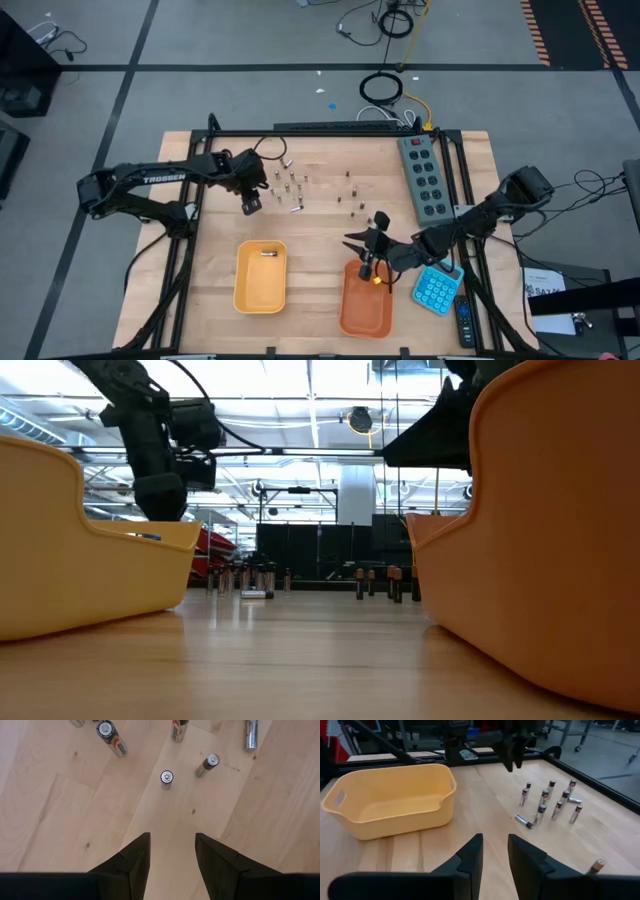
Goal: Sort batteries
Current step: Put the silver battery into the yellow bin
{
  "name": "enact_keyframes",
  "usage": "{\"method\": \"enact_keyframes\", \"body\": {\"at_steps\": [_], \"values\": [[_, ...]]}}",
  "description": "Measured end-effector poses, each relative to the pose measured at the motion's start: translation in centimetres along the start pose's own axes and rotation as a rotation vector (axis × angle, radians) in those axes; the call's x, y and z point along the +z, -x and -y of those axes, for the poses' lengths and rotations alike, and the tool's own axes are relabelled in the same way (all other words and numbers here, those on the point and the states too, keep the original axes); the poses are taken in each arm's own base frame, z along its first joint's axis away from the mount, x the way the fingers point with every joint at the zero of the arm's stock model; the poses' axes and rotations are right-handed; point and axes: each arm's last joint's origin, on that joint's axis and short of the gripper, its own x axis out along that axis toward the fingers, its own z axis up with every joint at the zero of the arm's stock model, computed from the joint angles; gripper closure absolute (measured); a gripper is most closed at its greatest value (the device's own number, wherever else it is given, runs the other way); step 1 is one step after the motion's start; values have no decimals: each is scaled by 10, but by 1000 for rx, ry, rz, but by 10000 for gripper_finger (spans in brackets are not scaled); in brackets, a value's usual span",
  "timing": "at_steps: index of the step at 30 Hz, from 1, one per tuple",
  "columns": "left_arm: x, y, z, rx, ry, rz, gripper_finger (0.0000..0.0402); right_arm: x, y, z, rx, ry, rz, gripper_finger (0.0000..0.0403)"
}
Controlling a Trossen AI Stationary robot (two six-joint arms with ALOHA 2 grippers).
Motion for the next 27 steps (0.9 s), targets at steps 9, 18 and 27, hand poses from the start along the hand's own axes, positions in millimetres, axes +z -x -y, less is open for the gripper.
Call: {"method": "enact_keyframes", "body": {"at_steps": [9, 18, 27], "values": [[-7, 4, 0, 12, -23, 96, 236, -7, 4, 0, -56, 56, -31, 321], [-7, 6, 1, -16, 23, 109, 236, 13, -16, 33, 19, 22, -59, 321], [-10, 6, 0, -26, 99, 76, 236, 32, -15, 46, 84, -30, -12, 321]]}}
